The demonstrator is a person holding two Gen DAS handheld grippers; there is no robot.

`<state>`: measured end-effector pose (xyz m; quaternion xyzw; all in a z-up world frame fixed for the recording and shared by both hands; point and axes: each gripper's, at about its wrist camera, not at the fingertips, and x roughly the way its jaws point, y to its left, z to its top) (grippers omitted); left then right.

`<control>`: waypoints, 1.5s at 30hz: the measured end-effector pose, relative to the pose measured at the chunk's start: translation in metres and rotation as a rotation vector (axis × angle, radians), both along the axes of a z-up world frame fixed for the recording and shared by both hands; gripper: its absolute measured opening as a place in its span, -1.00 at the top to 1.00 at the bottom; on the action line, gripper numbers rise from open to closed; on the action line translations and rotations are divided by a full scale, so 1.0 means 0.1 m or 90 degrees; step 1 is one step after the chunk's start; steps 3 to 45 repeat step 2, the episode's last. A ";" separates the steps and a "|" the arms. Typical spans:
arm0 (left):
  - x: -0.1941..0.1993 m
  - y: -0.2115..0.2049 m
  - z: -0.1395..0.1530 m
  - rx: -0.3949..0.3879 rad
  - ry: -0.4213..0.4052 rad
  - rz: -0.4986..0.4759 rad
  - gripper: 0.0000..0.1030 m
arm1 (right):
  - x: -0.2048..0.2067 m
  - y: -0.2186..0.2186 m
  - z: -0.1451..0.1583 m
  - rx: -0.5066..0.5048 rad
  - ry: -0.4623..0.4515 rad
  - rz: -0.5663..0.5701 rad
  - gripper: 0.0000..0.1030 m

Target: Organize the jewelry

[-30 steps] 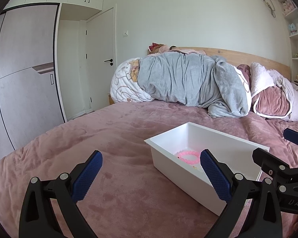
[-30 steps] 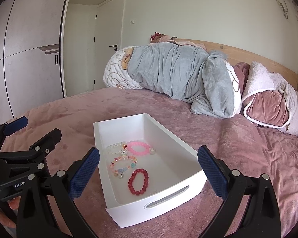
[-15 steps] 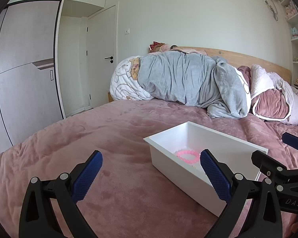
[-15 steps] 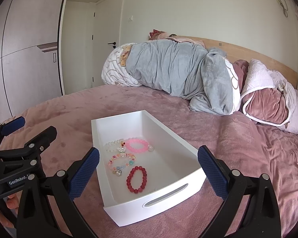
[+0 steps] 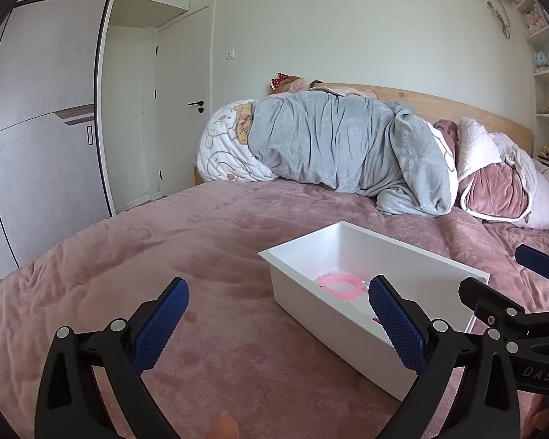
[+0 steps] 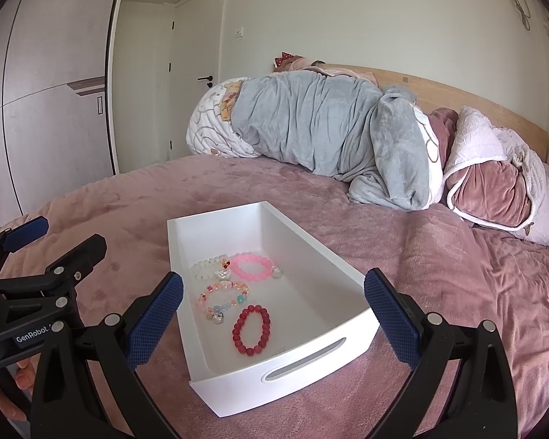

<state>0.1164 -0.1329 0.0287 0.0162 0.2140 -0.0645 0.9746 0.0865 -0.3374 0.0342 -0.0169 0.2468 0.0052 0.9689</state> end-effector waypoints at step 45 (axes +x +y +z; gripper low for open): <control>0.00 -0.01 0.00 0.001 -0.001 0.004 -0.93 | 0.00 0.00 0.00 0.001 0.000 0.001 -0.90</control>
